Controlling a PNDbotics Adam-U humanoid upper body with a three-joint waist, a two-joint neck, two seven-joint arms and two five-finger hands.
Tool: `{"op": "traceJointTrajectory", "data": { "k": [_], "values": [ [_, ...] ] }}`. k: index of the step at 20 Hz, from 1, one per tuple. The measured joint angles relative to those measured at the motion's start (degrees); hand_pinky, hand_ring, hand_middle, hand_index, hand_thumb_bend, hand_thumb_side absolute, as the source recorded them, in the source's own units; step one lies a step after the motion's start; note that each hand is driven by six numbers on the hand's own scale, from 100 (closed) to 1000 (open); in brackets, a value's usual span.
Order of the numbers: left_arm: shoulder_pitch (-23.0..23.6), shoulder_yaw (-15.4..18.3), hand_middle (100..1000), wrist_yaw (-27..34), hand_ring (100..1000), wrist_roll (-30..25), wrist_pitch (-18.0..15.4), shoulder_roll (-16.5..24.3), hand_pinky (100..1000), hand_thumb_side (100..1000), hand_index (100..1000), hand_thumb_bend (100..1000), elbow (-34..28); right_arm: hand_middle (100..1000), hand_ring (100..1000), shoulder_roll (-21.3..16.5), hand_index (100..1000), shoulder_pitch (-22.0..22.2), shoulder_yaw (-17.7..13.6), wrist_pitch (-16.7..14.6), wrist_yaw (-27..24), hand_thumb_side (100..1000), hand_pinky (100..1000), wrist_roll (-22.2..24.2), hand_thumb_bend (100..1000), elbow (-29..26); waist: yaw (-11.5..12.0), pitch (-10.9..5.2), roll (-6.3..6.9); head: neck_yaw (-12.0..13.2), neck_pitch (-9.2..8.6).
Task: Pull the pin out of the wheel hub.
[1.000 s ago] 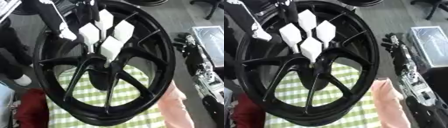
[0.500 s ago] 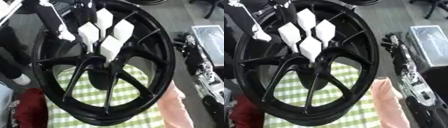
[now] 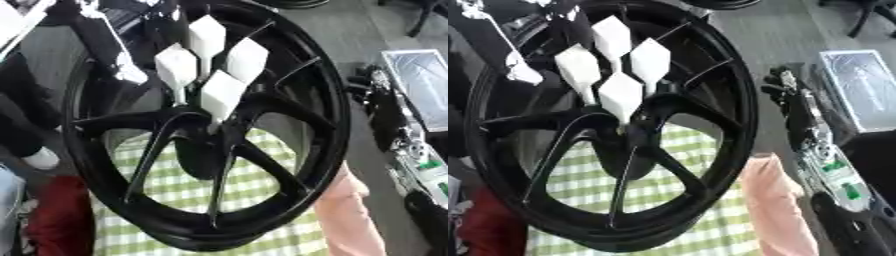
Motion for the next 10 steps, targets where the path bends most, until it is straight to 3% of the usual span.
{"op": "traceJointTrajectory", "data": {
  "k": [5,10],
  "values": [
    [0.0,0.4,829,-0.7,823,0.0,-0.6,0.0,753,100,779,428,0.1,748,800,0.3,819,0.0,0.0,0.0,0.1,796,956,0.0,100,0.0,-0.1,0.36,-0.02,0.0,0.0],
    [0.0,0.7,815,-1.8,811,0.0,-1.4,-0.3,739,100,781,410,0.1,748,800,0.3,819,-0.1,0.0,0.0,0.1,797,955,0.0,100,0.0,-0.1,0.58,-0.04,-0.2,0.0]
  ]
}}
